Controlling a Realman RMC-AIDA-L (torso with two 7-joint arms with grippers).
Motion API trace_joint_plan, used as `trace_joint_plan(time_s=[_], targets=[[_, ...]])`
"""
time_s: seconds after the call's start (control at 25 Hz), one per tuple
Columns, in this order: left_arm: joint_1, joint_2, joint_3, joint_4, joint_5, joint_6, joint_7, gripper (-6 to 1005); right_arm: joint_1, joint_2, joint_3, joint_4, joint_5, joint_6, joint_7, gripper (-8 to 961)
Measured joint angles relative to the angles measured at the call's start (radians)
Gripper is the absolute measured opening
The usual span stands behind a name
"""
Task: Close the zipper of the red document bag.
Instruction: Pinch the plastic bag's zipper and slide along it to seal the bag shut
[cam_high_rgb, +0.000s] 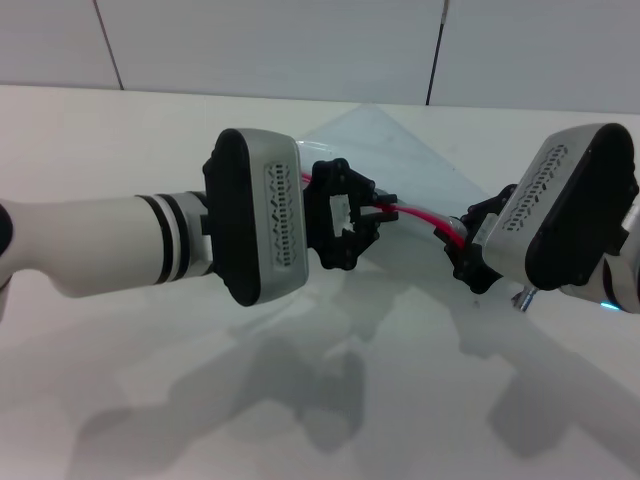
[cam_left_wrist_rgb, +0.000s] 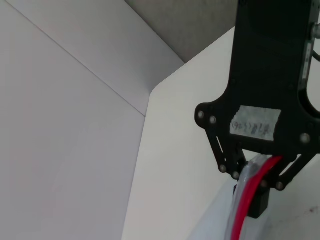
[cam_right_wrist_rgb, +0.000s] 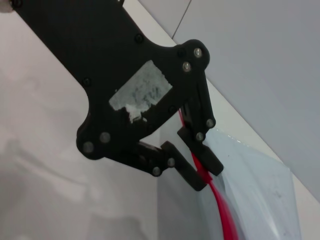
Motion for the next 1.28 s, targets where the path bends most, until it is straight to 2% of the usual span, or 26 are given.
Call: trace_joint_plan(time_s=[1.28], targets=[[0.016,-0.002,0.000,0.001,0.002,0.000,0.000,130,0.000,0.000,0.000,-0.018,0.000,-0.015,0.000,50]])
